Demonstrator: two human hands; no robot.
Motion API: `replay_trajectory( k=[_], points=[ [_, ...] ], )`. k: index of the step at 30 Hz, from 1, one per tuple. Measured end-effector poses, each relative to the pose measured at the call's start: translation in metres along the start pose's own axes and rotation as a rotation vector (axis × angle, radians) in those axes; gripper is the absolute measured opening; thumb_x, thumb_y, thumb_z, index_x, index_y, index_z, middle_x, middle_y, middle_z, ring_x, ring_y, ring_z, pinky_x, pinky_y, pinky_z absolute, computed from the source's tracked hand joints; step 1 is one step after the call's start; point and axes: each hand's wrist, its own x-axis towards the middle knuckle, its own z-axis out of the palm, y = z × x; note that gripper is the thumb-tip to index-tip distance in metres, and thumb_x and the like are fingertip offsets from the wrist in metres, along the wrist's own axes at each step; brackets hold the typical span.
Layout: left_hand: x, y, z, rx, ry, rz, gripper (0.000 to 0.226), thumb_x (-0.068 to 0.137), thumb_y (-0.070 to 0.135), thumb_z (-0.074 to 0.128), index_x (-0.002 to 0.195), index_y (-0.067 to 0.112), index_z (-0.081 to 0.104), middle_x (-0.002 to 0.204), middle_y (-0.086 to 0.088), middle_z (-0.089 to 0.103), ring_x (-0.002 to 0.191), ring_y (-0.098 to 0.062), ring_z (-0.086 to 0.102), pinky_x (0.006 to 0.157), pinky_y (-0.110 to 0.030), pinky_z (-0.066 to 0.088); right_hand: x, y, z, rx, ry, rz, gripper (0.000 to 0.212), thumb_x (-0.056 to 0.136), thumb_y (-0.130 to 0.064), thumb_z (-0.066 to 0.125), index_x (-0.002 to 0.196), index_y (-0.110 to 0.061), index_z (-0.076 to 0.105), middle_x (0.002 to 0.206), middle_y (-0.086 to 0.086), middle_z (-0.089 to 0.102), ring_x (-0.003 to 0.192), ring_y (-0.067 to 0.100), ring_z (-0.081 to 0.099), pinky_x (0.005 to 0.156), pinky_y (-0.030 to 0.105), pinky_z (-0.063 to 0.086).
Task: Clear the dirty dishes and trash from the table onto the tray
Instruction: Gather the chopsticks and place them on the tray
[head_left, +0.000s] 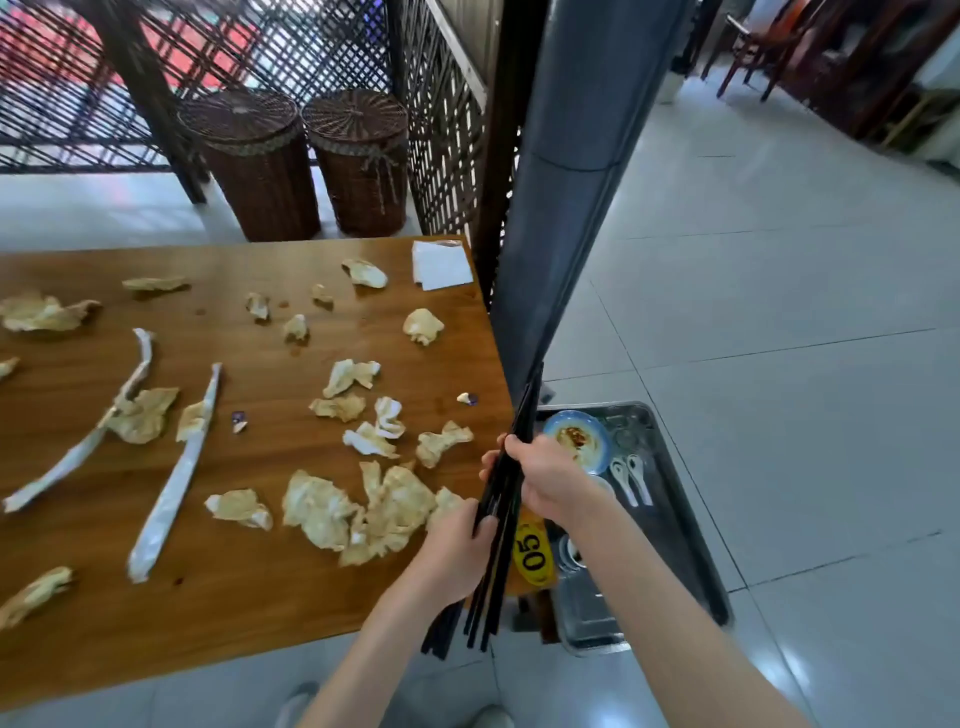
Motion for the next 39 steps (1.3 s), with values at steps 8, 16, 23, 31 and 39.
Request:
replay_trajectory(
  k=[8, 16, 23, 31, 39],
  points=[
    [0.028, 0.018, 0.059, 0.029, 0.021, -0.005, 0.005, 0.093, 0.031, 0.052, 0.092, 0.026, 0.050, 0.082, 0.006, 0.059, 0.066, -0.003, 0.055, 0.048, -0.009, 0.039, 0.018, -0.011, -0.080, 0.086, 0.107, -0.002, 0.021, 0.101, -0.009, 0.033, 0.086, -0.006, 0.046, 0.069, 0.012, 0.052, 0.061, 0.027, 0.053, 0.061, 0.034, 0.049],
    [0.064, 0.046, 0.089, 0.044, 0.112, 0.095, 0.013, 0.084, 0.022, 0.067, 0.084, 0.035, 0.064, 0.076, 0.023, 0.063, 0.070, 0.014, 0.056, 0.054, -0.002, 0.038, 0.041, -0.030, -0.136, 0.146, 0.228, -0.051, 0.022, 0.094, 0.010, 0.028, 0.097, 0.000, 0.047, 0.071, 0.012, 0.049, 0.061, 0.023, 0.049, 0.063, 0.033, 0.046],
    [0.108, 0.073, 0.144, -0.026, 0.110, 0.083, 0.015, 0.080, 0.016, 0.069, 0.090, 0.026, 0.075, 0.074, 0.022, 0.067, 0.071, 0.013, 0.059, 0.059, -0.003, 0.039, 0.064, -0.041, -0.209, 0.228, 0.231, -0.012, 0.022, 0.097, 0.007, 0.028, 0.098, 0.003, 0.050, 0.077, 0.012, 0.049, 0.070, 0.022, 0.048, 0.072, 0.036, 0.046],
    [0.143, 0.090, 0.235, -0.229, 0.184, -0.052, 0.019, 0.083, 0.016, 0.069, 0.099, 0.024, 0.074, 0.085, 0.013, 0.072, 0.081, -0.002, 0.066, 0.076, -0.020, 0.053, 0.105, -0.048, -0.293, 0.147, 0.109, 0.165, 0.023, 0.101, -0.007, 0.030, 0.089, -0.005, 0.050, 0.082, 0.015, 0.056, 0.075, 0.027, 0.056, 0.079, 0.040, 0.047],
    [0.185, 0.066, 0.320, -0.348, 0.230, -0.124, 0.024, 0.080, 0.014, 0.072, 0.094, 0.033, 0.070, 0.084, 0.015, 0.071, 0.079, -0.001, 0.066, 0.073, -0.019, 0.053, 0.164, -0.011, -0.360, 0.005, 0.014, 0.246, 0.026, 0.095, 0.009, 0.026, 0.082, -0.006, 0.043, 0.067, 0.010, 0.042, 0.063, 0.022, 0.042, 0.062, 0.034, 0.044]
  ],
)
